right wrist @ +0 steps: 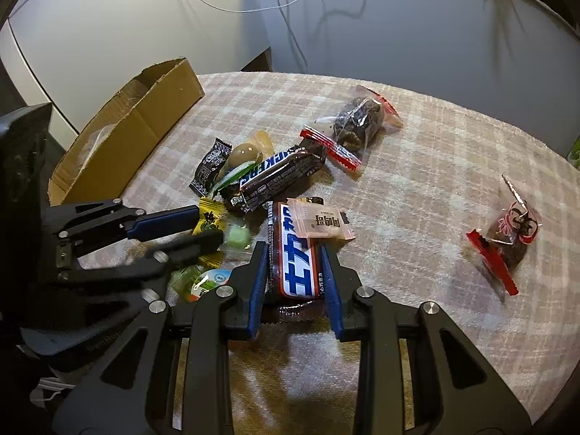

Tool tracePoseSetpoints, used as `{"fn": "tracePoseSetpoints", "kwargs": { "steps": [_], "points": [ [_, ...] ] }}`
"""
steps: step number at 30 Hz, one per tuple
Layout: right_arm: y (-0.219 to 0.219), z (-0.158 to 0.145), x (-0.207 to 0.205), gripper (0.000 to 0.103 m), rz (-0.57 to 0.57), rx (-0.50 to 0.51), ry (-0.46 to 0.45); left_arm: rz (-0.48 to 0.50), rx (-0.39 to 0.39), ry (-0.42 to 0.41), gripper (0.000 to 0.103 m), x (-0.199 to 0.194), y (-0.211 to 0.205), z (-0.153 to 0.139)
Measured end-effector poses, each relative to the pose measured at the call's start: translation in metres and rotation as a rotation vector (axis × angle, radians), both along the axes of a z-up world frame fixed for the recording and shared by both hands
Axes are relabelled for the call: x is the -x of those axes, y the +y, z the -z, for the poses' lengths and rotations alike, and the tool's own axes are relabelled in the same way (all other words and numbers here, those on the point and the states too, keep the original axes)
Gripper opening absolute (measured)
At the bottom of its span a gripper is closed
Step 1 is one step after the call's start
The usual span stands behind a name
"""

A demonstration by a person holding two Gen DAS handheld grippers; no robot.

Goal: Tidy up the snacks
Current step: 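Grasp the yellow candy with the left gripper while the right grasps the blue-lettered chocolate bar, then carry both candies into the cardboard box and open both grippers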

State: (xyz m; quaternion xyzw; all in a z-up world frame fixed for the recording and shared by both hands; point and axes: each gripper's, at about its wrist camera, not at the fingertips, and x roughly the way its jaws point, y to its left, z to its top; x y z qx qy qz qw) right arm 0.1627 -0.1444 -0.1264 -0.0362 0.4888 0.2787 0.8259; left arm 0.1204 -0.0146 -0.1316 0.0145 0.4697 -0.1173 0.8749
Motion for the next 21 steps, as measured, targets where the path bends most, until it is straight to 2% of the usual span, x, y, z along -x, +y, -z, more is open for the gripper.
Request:
{"fn": "tracePoseSetpoints", "kwargs": {
  "steps": [2, 4, 12, 21],
  "points": [
    [-0.001, 0.0, 0.0, 0.03, 0.002, -0.002, 0.0, -0.001, -0.009, -0.017, 0.029, -0.001, -0.004, 0.001],
    [-0.001, 0.001, -0.001, 0.03, 0.003, 0.001, 0.002, -0.01, -0.006, -0.028, 0.016, -0.002, -0.006, 0.001],
    [-0.005, 0.0, 0.001, 0.03, 0.011, -0.016, -0.006, -0.019, 0.016, -0.048, 0.011, 0.005, 0.0, -0.004],
    [-0.009, -0.007, 0.012, 0.03, 0.019, -0.04, -0.011, -0.053, 0.051, -0.068, 0.01, 0.018, 0.013, -0.014]
  ]
}}
